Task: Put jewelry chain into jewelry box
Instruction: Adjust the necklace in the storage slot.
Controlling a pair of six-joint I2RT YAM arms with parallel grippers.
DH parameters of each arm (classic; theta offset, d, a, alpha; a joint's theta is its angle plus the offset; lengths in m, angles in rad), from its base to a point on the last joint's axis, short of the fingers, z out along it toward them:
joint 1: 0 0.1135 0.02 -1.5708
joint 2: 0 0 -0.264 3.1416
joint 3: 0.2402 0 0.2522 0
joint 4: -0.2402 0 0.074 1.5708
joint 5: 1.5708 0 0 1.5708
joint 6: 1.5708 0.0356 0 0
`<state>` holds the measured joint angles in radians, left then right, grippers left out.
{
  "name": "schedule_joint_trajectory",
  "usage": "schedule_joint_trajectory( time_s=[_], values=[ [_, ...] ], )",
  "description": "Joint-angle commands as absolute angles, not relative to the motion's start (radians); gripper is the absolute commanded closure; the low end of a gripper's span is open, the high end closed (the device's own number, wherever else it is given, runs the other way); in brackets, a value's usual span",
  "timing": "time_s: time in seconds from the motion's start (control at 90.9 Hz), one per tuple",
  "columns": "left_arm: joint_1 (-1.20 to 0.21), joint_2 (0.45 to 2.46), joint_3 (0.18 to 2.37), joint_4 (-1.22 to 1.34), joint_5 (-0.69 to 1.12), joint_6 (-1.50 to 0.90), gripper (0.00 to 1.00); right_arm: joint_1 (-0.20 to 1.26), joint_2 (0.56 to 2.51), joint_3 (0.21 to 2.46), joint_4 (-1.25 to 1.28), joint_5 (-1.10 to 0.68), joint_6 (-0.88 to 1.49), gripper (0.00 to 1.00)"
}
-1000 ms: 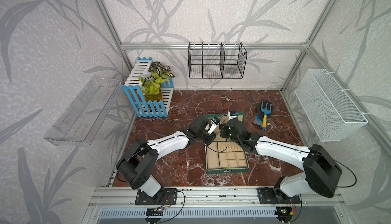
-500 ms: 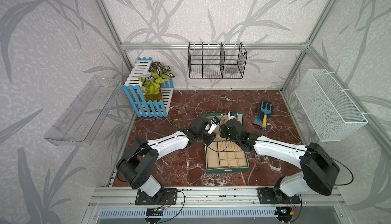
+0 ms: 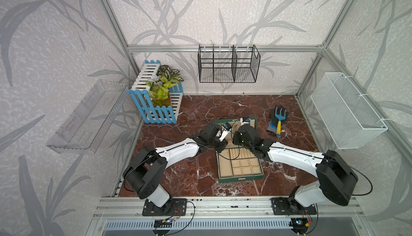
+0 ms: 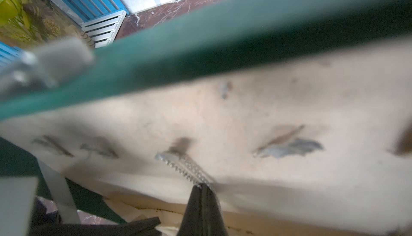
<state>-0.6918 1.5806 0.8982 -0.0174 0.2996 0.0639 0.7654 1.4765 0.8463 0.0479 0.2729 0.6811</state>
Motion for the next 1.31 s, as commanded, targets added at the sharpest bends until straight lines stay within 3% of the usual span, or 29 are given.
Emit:
schedule_joint_trajectory(
  time_s=[0.0,0.539,1.298],
  values=[
    [-0.703,1.589,0.91,0.025,0.323,0.042,0.99,0.755,1.42,0.87,-0.02,0.219,0.667,1.0],
    [-0.701,1.597,0.909,0.031,0.291,0.025,0.99,0.757,1.361,0.833,-0.076,0.057,0.699,1.0],
    [-0.702,1.596,0.908,0.04,0.282,0.021,0.99,0.764,1.348,0.789,-0.101,0.038,0.718,1.0]
  ],
)
